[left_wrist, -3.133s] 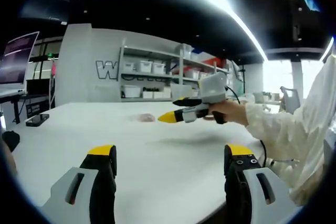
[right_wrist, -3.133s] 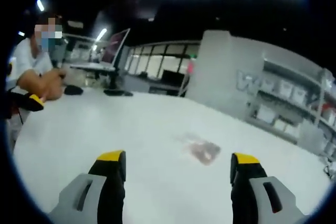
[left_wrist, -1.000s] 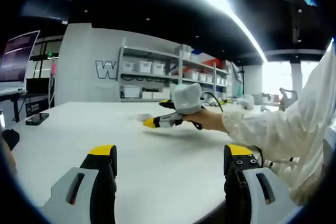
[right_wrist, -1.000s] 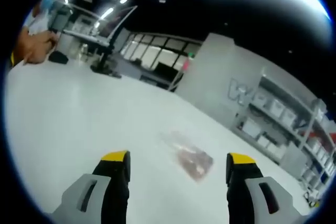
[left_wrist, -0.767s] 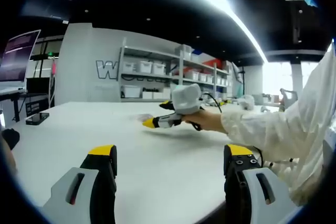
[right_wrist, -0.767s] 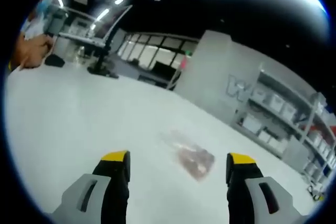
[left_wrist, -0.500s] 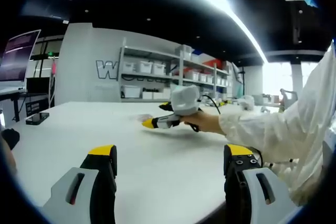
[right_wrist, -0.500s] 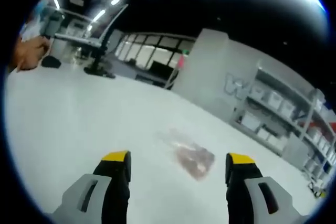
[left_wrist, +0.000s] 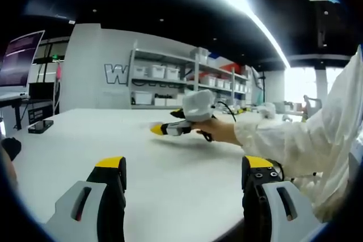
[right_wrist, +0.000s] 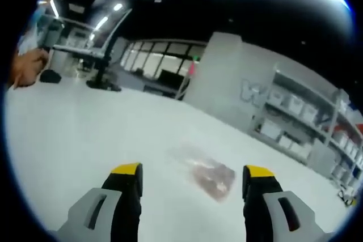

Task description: Open the resealable bag by pulling the two sides of the seal apart until the entire bag opening is separated and visibly accessible.

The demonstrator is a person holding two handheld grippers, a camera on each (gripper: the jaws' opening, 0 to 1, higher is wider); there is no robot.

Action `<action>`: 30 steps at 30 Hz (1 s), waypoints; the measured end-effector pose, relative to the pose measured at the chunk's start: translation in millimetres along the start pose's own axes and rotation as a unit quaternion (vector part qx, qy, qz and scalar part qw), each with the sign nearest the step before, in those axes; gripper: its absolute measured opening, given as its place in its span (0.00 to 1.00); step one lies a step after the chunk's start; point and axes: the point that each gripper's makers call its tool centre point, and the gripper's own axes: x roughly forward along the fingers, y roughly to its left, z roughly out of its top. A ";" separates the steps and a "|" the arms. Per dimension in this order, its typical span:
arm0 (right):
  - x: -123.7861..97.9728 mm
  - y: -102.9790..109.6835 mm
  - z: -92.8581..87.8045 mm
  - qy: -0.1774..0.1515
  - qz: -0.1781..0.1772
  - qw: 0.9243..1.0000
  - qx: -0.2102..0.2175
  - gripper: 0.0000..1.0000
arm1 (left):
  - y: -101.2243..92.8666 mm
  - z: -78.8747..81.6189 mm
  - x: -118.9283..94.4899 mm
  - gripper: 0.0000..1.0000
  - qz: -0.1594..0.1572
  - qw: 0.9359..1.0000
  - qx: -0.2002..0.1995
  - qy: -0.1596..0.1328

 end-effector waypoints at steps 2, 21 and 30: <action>1.9 1.3 0.6 0.000 0.000 1.000 0.000 0.72 | 0.6 0.3 0.3 0.82 0.000 1.000 0.000 -0.001; 10.4 7.6 5.1 -0.002 0.000 1.000 0.011 0.71 | 1.7 2.2 0.0 0.82 0.001 1.000 -0.001 0.000; 15.5 4.9 1.3 0.001 -0.010 1.000 0.027 0.70 | 2.0 0.7 -0.8 0.82 0.001 1.000 -0.001 0.000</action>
